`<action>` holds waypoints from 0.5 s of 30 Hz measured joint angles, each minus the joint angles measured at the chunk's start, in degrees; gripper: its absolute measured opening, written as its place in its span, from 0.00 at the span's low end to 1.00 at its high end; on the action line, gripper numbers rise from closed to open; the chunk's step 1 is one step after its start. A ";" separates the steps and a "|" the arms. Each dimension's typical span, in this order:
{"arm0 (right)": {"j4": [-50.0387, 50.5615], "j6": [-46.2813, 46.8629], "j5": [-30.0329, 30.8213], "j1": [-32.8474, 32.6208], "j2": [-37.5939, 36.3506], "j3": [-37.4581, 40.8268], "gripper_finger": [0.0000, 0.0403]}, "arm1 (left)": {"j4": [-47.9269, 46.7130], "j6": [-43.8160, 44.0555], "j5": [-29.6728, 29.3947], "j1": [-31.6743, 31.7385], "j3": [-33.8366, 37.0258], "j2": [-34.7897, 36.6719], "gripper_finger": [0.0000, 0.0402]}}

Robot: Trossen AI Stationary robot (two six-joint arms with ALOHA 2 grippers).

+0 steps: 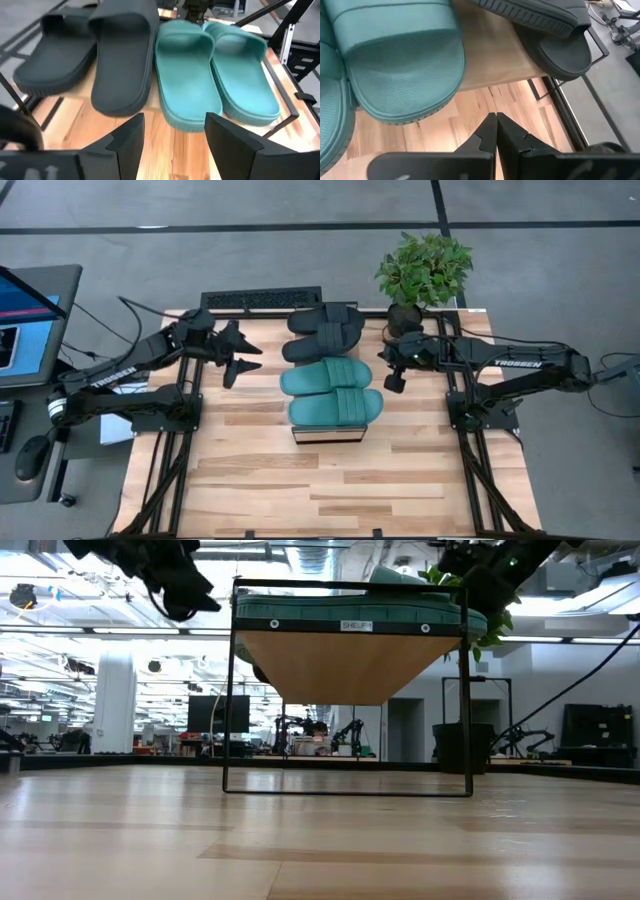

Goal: Pick and place slides into the shelf
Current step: Adjust the slippers on the shelf

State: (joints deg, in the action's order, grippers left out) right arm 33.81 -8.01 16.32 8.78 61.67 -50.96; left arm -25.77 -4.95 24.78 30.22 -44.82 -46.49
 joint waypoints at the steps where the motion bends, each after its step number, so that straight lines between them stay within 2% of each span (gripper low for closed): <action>1: 0.03 -0.06 0.01 0.01 -0.03 0.00 0.00 | 0.05 0.02 -0.02 0.00 0.43 0.01 0.48; 10: -0.18 -3.76 -0.18 0.46 -0.07 0.00 0.00 | -0.06 -3.56 0.19 0.00 1.75 0.14 0.48; 15: 0.37 -6.75 -7.01 1.89 1.27 0.02 0.00 | 0.05 -3.96 0.11 0.00 1.75 0.16 0.48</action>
State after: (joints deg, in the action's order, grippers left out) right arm 34.18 -14.76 9.32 10.67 62.94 -50.94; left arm -25.73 -8.91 24.90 30.22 -43.07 -46.33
